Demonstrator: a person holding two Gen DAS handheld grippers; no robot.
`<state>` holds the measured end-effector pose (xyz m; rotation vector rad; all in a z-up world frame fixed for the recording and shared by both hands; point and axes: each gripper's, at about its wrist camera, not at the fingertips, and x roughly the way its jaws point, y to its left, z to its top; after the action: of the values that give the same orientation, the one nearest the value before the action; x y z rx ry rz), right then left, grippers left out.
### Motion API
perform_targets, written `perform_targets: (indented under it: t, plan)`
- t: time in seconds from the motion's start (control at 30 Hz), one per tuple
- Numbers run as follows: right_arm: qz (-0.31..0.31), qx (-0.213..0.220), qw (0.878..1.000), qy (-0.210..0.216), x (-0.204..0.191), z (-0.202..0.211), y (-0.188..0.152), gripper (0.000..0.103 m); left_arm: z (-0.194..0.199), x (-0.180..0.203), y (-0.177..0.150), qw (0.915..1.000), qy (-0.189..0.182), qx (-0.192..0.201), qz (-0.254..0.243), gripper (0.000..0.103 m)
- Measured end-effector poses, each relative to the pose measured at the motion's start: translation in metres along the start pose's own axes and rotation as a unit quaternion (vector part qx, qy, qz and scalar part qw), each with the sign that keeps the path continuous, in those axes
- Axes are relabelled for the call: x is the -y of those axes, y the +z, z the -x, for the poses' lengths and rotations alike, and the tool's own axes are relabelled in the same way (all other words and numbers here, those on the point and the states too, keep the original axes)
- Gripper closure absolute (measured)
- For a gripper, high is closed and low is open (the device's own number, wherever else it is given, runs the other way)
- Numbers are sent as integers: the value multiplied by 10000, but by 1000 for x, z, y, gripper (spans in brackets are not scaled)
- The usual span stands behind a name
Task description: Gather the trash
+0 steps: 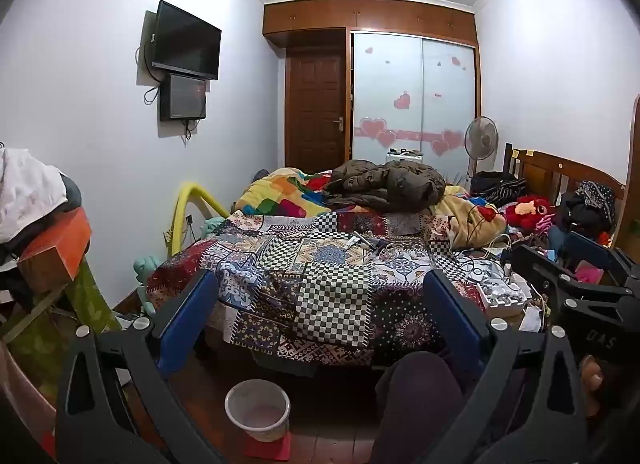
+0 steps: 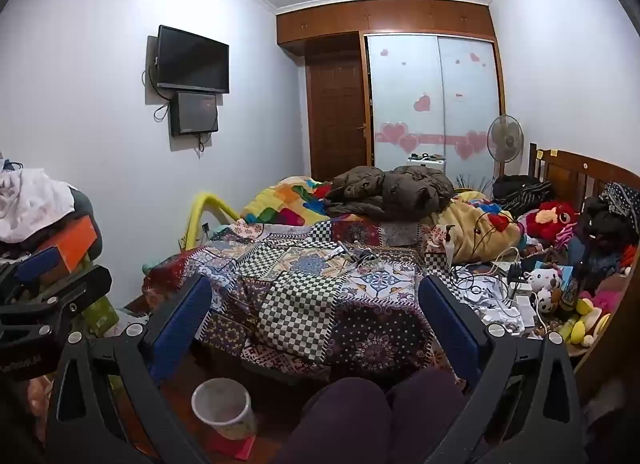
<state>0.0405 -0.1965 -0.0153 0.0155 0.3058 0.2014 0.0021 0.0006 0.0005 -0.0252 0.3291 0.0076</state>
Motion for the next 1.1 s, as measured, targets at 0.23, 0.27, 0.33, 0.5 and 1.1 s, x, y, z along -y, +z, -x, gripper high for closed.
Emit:
perform_targets:
  t: [0.23, 0.27, 0.33, 0.5, 1.1]
  plan:
    - [-109, 22, 9999, 11, 5, -2, 2, 0, 7, 5, -1, 9999, 22, 132, -37, 0]
    - [-19, 9, 10000, -12, 2, 0, 0, 0, 8, 5, -1, 9999, 24, 130, -36, 0]
    - [-32, 9, 10000, 1, 1, 1, 0, 0, 7, 2, 1, 9999, -1, 134, -26, 0]
    - [-22, 24, 10000, 8, 2, 3, 1, 0, 1, 0, -3, 9999, -4, 116, -16, 0]
    - [32, 56, 10000, -27, 4, 4, 1, 0, -1, -4, -5, 10000, -7, 88, 45, 0]
